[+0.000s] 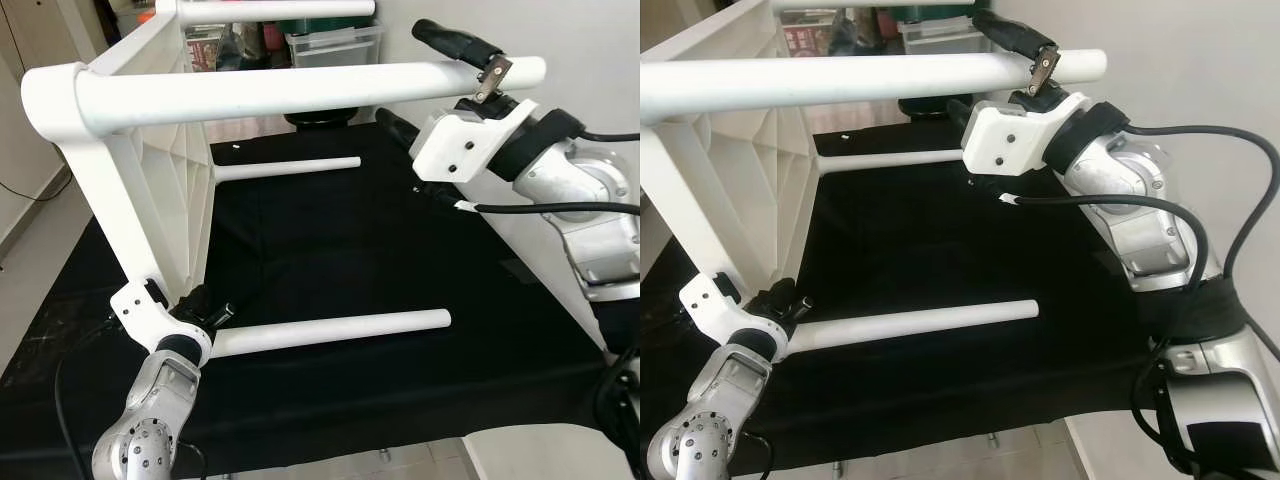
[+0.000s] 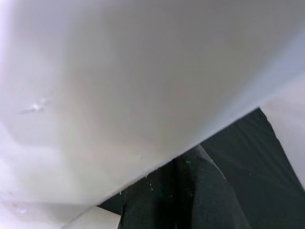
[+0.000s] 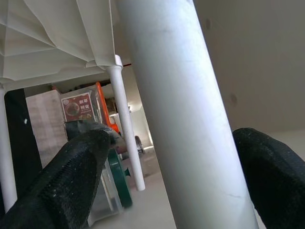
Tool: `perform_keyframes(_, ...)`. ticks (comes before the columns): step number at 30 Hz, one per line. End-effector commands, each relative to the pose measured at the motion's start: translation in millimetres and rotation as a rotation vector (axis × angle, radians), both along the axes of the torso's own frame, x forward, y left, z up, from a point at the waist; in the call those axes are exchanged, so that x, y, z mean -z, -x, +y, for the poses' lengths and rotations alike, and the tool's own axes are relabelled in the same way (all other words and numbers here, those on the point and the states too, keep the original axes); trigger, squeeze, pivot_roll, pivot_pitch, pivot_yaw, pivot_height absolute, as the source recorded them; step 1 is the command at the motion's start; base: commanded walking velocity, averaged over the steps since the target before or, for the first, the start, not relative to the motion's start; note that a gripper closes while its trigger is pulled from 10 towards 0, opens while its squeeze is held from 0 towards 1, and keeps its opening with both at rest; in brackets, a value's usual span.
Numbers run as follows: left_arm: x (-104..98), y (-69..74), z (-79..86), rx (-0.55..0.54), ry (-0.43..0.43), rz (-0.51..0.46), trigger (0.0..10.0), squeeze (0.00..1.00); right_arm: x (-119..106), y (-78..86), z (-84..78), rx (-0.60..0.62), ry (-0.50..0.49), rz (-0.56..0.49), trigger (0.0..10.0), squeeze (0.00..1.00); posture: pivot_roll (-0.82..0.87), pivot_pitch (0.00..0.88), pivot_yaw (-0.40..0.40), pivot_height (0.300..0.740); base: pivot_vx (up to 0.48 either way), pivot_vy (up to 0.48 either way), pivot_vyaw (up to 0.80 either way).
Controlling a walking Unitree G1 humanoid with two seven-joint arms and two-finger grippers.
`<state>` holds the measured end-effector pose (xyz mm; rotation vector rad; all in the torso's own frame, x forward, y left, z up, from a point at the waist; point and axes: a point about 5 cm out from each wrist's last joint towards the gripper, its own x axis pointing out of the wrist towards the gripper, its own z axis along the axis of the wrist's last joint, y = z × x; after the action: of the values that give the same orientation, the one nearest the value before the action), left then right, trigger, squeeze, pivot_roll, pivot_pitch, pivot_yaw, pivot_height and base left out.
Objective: Building children table
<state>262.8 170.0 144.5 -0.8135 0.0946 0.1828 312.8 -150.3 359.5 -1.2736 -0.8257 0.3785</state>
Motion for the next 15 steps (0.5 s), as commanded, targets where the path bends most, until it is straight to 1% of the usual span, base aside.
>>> perform_keyframes(1,10.1,3.4,-37.5,0.002,0.252,0.037,0.0,0.00,-1.3,0.4,4.5,-0.004,0.014,-0.003,10.0,0.00,-0.10,0.037,0.033,0.740,0.000,0.000,0.00)
perform_keyframes(5,10.1,3.0,-35.8,-0.003,0.261,0.038,0.0,0.00,-1.0,0.5,5.4,-0.004,0.011,-0.001,10.0,0.00,-0.10,0.037,0.033,0.740,0.000,0.000,0.00)
perform_keyframes(6,9.8,2.1,-31.5,-0.016,0.271,0.034,0.0,0.00,-0.3,1.2,6.4,-0.002,0.002,0.005,10.0,0.00,-0.10,0.037,0.031,0.740,0.000,0.000,0.00)
perform_keyframes(7,9.8,2.1,-31.5,-0.016,0.271,0.034,0.0,0.00,-0.3,1.2,6.4,-0.002,0.002,0.005,10.0,0.00,-0.10,0.037,0.031,0.740,0.000,0.000,0.00)
perform_keyframes(8,10.2,0.3,-25.1,-0.033,0.284,0.031,0.0,0.00,1.9,2.5,6.3,0.008,-0.009,0.020,10.0,0.00,-0.11,0.039,0.023,0.740,0.000,0.000,0.00)
perform_keyframes(10,10.2,0.3,-25.1,-0.033,0.284,0.031,0.0,0.00,1.9,2.5,6.3,0.008,-0.009,0.020,10.0,0.00,-0.11,0.039,0.023,0.740,0.000,0.000,0.00)
perform_keyframes(11,10.1,-0.5,-22.1,-0.042,0.291,0.029,0.7,0.00,3.2,3.7,6.0,0.013,-0.016,0.029,10.0,0.00,-0.11,0.040,0.021,0.740,0.000,0.000,0.00)
perform_keyframes(12,10.2,-0.7,-20.4,-0.050,0.298,0.028,2.9,0.00,4.1,5.1,4.9,0.020,-0.024,0.035,10.0,0.00,-0.12,0.041,0.021,0.740,0.000,0.000,0.00)
perform_keyframes(14,10.2,-0.7,-20.4,-0.050,0.298,0.028,2.9,0.00,4.1,5.1,4.9,0.020,-0.024,0.035,10.0,0.00,-0.12,0.041,0.021,0.740,0.000,0.000,0.00)
perform_keyframes(15,10.7,-0.6,-19.8,-0.055,0.303,0.032,9.0,0.00,4.5,6.4,3.4,0.029,-0.031,0.039,6.1,0.00,-0.12,0.042,0.020,0.740,0.000,0.000,0.00)
